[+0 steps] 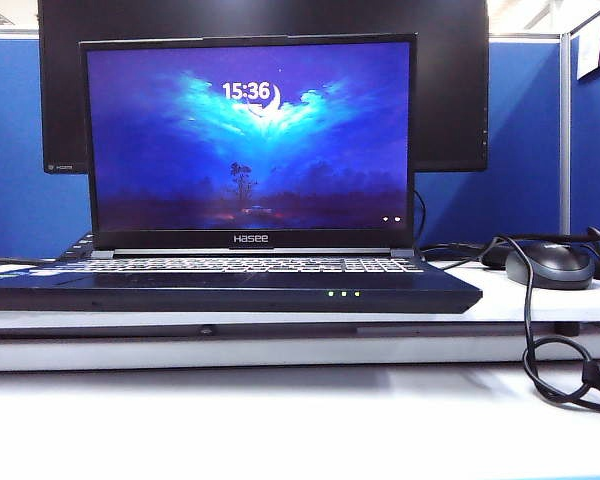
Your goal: Close the lid of the black laptop.
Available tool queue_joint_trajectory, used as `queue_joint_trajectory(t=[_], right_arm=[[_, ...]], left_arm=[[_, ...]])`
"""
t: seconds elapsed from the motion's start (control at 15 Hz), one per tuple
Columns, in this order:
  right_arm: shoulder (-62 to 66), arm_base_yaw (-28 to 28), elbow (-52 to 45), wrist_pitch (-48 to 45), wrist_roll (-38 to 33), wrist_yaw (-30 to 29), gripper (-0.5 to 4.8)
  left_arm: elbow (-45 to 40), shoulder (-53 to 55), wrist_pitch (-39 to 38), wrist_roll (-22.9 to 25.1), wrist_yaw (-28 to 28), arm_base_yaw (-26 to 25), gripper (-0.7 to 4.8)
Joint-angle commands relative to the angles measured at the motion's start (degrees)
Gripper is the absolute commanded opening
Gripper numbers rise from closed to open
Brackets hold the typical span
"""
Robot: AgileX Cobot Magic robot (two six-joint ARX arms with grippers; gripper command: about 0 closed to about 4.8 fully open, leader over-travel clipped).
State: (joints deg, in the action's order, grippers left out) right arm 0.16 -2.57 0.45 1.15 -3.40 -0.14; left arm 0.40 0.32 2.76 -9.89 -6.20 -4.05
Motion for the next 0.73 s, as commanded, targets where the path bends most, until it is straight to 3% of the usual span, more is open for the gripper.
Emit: queue_joint_trajectory(t=[0.07, 0.13, 0.2, 0.33, 0.4, 0.53, 0.67, 0.73], right_arm=[[-0.09, -0.04, -0.42, -0.79, 0.00, -0.02, -0.01], [-0.09, -0.02, -0.42, -0.76, 0.02, 0.00, -0.01], [-0.09, -0.11, -0.39, -1.01, -1.92, -0.79, -0.01], [-0.09, -0.31, -0.39, -1.66, -16.70, -7.85, -0.01], [-0.09, -0.33, -0.39, -3.69, -25.75, -12.48, -0.01], [-0.09, -0.35, -0.39, -10.25, -41.79, -17.46, -0.01], [-0.09, -0.35, -0.37, -24.37, -51.43, -18.23, -0.01], [-0.07, -0.35, 0.07, -32.06, -52.83, -18.16, -0.01]], left_arm=[[0.02, -0.13, 0.76, 0.26, -0.07, 0.00, -0.03], [0.02, -0.13, 0.76, 0.20, -0.09, 0.00, -0.03], [0.02, -0.13, 0.79, -6.34, -1.92, 0.00, -0.03], [0.02, -0.13, 1.66, -26.47, -11.19, 0.00, -0.04], [0.02, -0.13, 4.37, -33.75, -17.07, 0.07, -0.05], [0.02, -0.13, 18.75, -42.77, -34.34, 1.31, -0.05], [0.20, -0.11, 37.51, -61.02, -42.18, 5.14, -0.05], [0.66, -0.11, 41.81, -66.60, -43.80, 7.87, -0.05]])
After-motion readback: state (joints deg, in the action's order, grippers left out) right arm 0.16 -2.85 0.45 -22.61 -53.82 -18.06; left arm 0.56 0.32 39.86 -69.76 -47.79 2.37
